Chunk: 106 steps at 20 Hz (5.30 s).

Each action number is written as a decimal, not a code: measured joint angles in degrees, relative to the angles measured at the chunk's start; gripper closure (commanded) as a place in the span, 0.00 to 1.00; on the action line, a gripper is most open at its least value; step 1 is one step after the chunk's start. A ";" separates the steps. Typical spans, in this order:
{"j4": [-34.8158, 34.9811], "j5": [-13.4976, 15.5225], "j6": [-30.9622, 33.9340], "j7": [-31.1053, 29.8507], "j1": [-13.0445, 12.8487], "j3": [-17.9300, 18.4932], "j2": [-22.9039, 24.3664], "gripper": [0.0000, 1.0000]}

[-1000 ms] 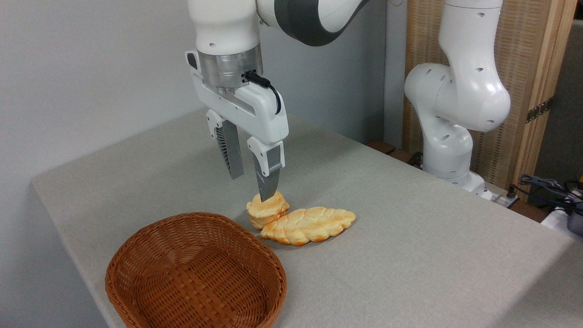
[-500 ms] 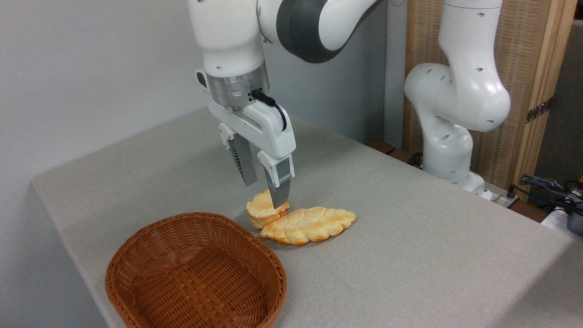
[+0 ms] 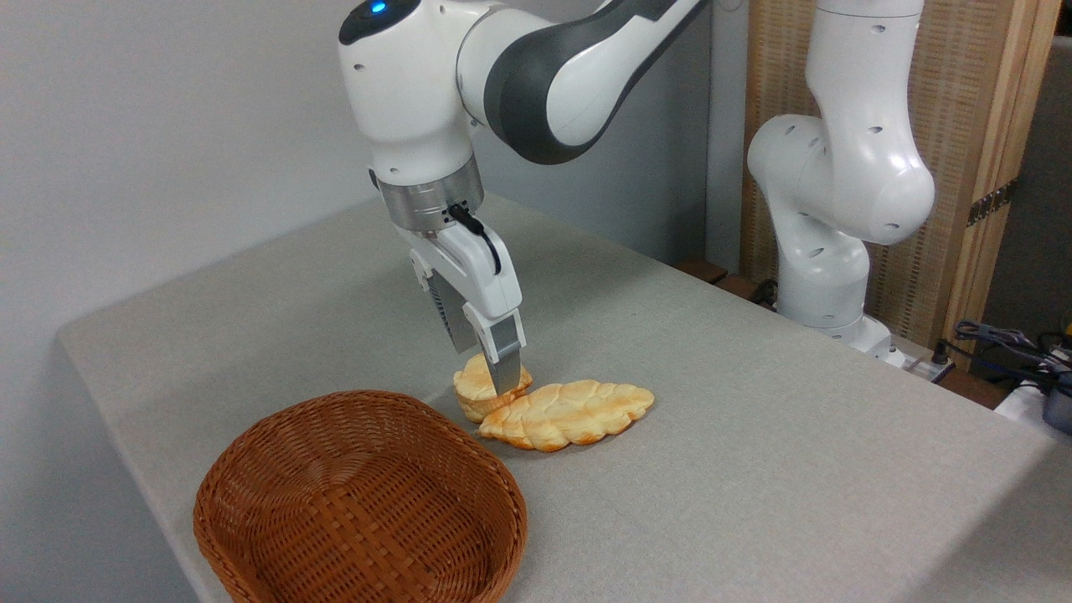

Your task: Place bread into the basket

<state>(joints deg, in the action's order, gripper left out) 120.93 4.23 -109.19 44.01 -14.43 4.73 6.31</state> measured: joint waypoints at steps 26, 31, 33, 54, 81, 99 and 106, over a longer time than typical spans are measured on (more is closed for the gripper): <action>0.33 0.00 -1.57 0.10 -2.33 -0.03 -3.35 0.38; 0.33 0.00 -1.59 0.11 -2.33 -0.03 -3.35 0.38; 0.33 0.00 -1.59 0.11 -2.33 -0.03 -3.35 0.37; -6.38 1.21 -5.32 0.09 -1.77 1.71 -0.14 0.36; -6.35 2.44 -29.07 0.07 -1.63 3.38 -11.66 0.00; -7.11 2.49 -27.16 -2.76 -1.65 3.36 -7.00 0.00; -7.11 2.49 -13.79 -3.93 -1.50 4.17 -0.13 0.00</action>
<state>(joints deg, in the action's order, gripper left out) 113.82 6.71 -122.97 40.09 -15.92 8.89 6.18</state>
